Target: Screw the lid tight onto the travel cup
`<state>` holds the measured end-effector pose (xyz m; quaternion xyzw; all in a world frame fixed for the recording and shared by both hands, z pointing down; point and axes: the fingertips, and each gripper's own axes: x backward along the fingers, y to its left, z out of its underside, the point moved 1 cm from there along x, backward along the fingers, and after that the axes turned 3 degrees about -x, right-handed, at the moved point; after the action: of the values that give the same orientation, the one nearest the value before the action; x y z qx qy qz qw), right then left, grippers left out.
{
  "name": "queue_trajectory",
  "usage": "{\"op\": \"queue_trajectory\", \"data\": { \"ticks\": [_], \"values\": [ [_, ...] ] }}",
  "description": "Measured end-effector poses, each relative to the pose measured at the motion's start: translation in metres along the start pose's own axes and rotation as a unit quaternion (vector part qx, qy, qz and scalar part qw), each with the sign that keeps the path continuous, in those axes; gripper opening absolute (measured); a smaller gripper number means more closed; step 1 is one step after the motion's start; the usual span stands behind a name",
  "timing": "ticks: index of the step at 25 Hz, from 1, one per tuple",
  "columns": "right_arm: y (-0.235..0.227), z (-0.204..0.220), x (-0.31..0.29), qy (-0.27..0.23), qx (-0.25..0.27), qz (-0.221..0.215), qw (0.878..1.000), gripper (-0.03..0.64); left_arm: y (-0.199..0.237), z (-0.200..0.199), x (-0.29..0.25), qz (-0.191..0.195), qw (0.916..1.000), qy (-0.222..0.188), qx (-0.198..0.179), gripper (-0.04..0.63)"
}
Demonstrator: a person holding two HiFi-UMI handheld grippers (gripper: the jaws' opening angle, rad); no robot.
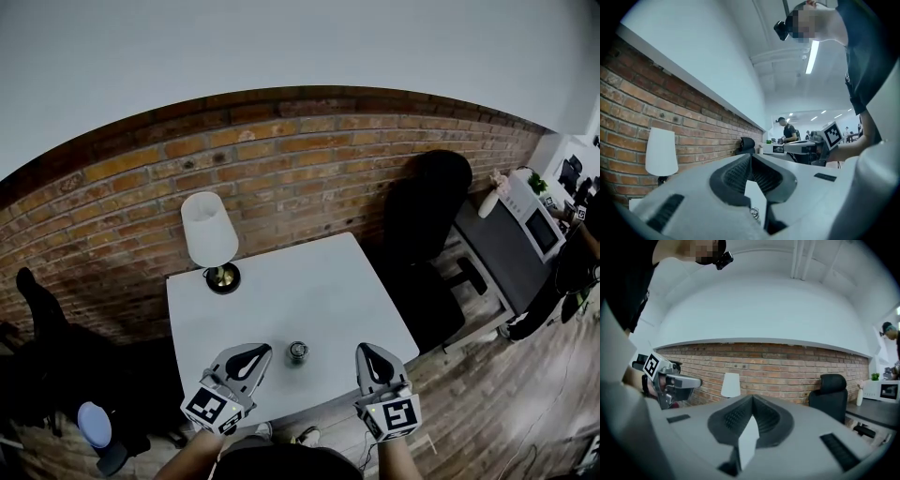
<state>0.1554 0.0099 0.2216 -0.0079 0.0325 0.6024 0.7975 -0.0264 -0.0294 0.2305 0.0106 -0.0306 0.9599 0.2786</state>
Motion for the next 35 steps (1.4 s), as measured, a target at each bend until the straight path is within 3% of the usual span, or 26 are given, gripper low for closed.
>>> {"op": "queue_trajectory", "data": {
  "ticks": [5,10,15,24,29,35],
  "values": [
    [-0.011,-0.021,0.008,-0.018,0.003,0.003,1.000,0.014,0.003,-0.037,0.000,-0.003,0.9994,-0.034,0.002,0.032],
    [-0.009,-0.031,0.019,-0.028,-0.005,-0.005,1.000,0.014,0.008,-0.058,0.011,-0.025,0.9981,-0.053,-0.018,0.032],
    [0.002,-0.034,0.023,-0.021,-0.019,-0.027,0.999,0.014,0.013,-0.061,0.028,-0.064,0.9966,-0.046,-0.026,0.032],
    [0.004,-0.041,0.012,-0.021,-0.018,-0.040,0.999,0.014,0.017,-0.046,0.055,-0.102,0.9946,-0.017,-0.002,0.032],
    [0.003,-0.053,0.004,-0.055,-0.016,-0.046,0.997,0.014,0.016,-0.045,0.049,-0.100,0.9948,-0.021,-0.001,0.032],
    [0.010,-0.041,0.016,-0.025,0.018,-0.043,0.999,0.014,0.007,-0.055,0.044,-0.085,0.9957,-0.029,-0.020,0.032]
  ]
}}
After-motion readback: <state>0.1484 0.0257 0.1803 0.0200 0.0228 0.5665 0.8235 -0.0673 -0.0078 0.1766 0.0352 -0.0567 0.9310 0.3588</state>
